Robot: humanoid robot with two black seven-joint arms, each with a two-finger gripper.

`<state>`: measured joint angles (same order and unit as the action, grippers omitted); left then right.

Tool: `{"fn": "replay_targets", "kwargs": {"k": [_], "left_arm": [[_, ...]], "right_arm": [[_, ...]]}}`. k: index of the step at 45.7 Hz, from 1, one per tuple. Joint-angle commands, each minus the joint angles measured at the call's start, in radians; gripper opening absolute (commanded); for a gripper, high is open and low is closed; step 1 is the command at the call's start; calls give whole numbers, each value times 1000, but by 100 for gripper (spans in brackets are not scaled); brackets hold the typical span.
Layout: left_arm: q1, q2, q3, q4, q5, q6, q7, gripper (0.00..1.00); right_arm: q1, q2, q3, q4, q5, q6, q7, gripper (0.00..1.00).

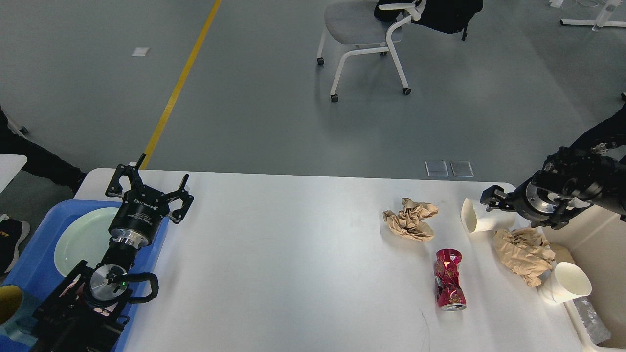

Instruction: Tidy desktop

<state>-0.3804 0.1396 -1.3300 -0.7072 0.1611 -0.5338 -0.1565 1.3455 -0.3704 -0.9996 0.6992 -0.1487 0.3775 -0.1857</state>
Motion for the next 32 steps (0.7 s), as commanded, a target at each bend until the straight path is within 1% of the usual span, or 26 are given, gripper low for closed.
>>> {"fn": "replay_targets", "kwargs": {"k": [1,5,8,16,22,24,26,32], "left_arm": [[0,0,0,0,0,0,0,96],[0,0,0,0,0,0,0,96],[0,0,0,0,0,0,0,96],[0,0,0,0,0,0,0,96],[0,0,0,0,0,0,0,96],[0,0,0,0,0,0,0,96],[0,0,0,0,0,0,0,96],[0,0,0,0,0,0,0,96]], "right_arm": [[-38,11,-2,16,-167,3,55,100],[-55,10,-2,14,-183,4,110,100],[-59,8,-2,13,-183,3,132,99],[-71,7,1,8,-181,-2,132,99],[-25,-11,4,32,-175,15,130,99],[10,-24,1,51,-167,43,127,99],[46,-30,-4,74,-157,95,124,99],[184,-36,-7,134,-147,320,115,100]]}}
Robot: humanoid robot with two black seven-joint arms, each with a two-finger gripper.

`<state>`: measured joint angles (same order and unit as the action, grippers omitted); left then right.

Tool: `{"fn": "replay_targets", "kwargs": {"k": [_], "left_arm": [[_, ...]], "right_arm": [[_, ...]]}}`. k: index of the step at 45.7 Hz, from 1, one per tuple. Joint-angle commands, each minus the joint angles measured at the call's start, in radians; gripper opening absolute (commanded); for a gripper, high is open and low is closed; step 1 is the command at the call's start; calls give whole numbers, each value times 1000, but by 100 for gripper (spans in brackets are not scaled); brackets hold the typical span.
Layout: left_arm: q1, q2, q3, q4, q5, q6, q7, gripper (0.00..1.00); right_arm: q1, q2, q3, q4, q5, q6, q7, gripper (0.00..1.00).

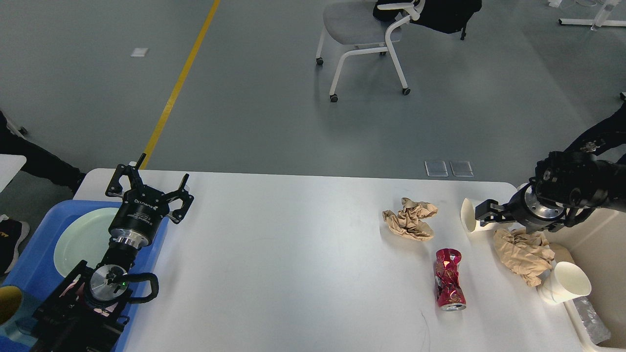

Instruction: Tidy desktop

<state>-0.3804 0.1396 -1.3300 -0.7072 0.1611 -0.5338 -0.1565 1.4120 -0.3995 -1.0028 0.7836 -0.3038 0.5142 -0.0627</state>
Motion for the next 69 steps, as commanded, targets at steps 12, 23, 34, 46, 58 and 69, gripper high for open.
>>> {"fn": "replay_targets", "kwargs": {"k": [12,23,34,46,58,69], "left_arm": [[0,0,0,0,0,0,0,96],[0,0,2,0,0,0,0,96],[0,0,0,2,0,0,0,96],[0,0,0,0,0,0,0,96],[0,0,0,0,0,0,0,96],[0,0,0,0,0,0,0,96]], "right_arm": [[470,1,-126,213,64,446,-14,100],[901,-1,-266,578,160,446,-22,100],[1196,-50,-290,852,161,446,-89,99],[1159,-85,-361,844,115,408,-91,91],[859,-121,-359,749,60,103,-89,91],[467,-68,-355,556,58,-177,-68,91]]}}
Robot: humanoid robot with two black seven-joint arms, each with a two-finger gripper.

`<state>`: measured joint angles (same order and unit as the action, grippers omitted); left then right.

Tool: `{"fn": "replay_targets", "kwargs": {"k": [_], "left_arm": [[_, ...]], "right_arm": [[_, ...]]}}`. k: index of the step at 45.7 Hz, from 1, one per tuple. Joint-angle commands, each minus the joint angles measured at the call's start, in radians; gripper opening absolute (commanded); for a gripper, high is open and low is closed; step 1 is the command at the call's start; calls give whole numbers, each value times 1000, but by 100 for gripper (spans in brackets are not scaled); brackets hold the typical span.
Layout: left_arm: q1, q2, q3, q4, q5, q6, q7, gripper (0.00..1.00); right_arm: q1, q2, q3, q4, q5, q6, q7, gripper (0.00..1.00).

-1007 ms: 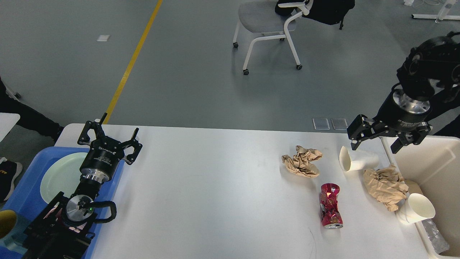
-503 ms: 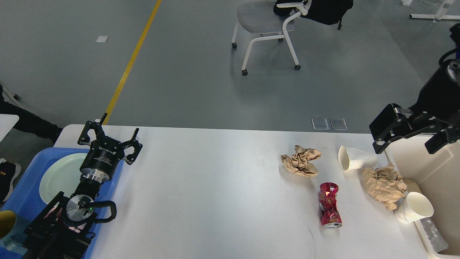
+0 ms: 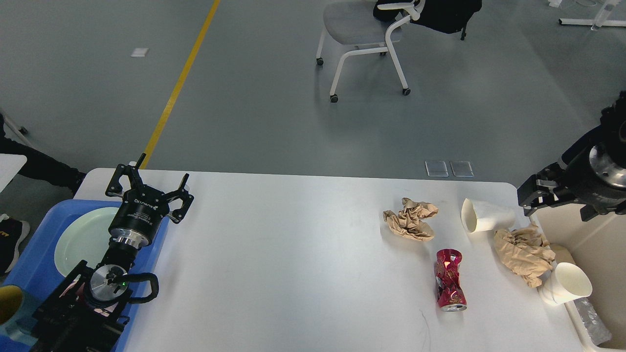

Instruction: Tidy desktop

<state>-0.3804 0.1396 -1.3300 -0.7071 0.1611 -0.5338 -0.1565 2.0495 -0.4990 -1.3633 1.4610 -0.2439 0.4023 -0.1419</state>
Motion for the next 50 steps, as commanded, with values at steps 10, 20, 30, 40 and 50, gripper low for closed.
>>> {"fn": "replay_targets", "kwargs": {"k": [10,20,30,40,50], "left_arm": [[0,0,0,0,0,0,0,96],[0,0,0,0,0,0,0,96],[0,0,0,0,0,0,0,96],[0,0,0,0,0,0,0,96],[0,0,0,0,0,0,0,96]], "right_arm": [[-531,181,3,-484,-3,-66,139,90],[-718,197,4,-717,-31,-68,274,87],[-822,201,3,-838,-127,-71,283,87],[-858,209,6,-843,-133,-91,283,87],[-902,237,18,-880,-132,-138,277,87]]}}
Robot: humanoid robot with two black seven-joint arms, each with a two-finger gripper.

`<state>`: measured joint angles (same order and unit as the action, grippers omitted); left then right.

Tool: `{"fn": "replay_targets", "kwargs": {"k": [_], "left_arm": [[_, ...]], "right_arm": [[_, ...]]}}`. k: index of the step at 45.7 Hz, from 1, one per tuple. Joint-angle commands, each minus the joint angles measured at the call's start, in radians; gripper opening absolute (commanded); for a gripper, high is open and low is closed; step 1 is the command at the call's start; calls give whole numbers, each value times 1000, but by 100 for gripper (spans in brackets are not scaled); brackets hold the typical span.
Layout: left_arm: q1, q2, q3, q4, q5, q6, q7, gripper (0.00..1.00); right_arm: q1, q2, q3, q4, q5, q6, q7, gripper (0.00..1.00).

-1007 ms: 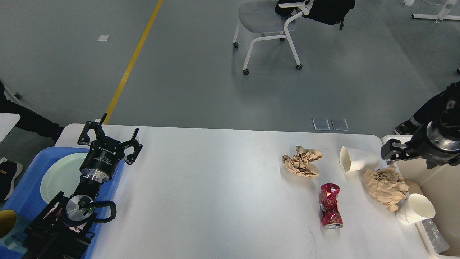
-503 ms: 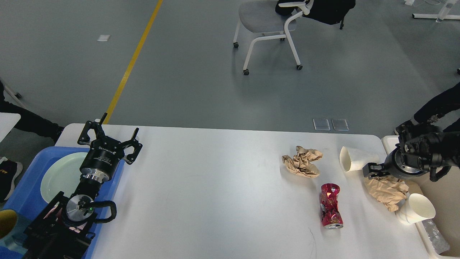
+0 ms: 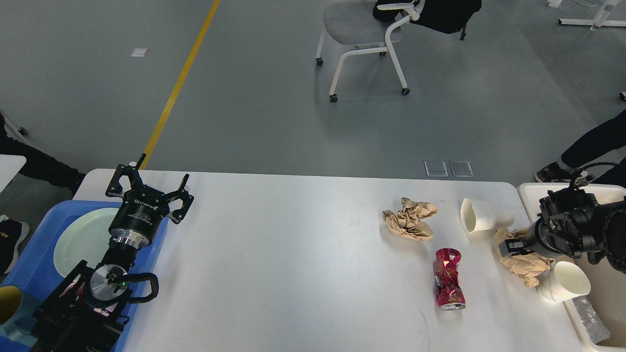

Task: Tidy desktop
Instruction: 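Lift the brown paper with the right gripper and drop it into the bin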

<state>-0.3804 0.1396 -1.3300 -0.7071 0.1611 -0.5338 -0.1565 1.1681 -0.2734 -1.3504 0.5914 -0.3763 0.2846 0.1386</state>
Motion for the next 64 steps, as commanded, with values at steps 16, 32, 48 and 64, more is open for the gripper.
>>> {"fn": "replay_targets", "kwargs": {"k": [16,32,48,64], "left_arm": [[0,0,0,0,0,0,0,96],[0,0,0,0,0,0,0,96],[0,0,0,0,0,0,0,96],[0,0,0,0,0,0,0,96]], "right_arm": [[-53,37,59,-12,2,-41,-19,87],[-94,43,114,-12,10,-96,-109,50],[-85,43,157,4,17,-79,-163,0],[-50,34,214,21,119,-68,-189,0]]}}
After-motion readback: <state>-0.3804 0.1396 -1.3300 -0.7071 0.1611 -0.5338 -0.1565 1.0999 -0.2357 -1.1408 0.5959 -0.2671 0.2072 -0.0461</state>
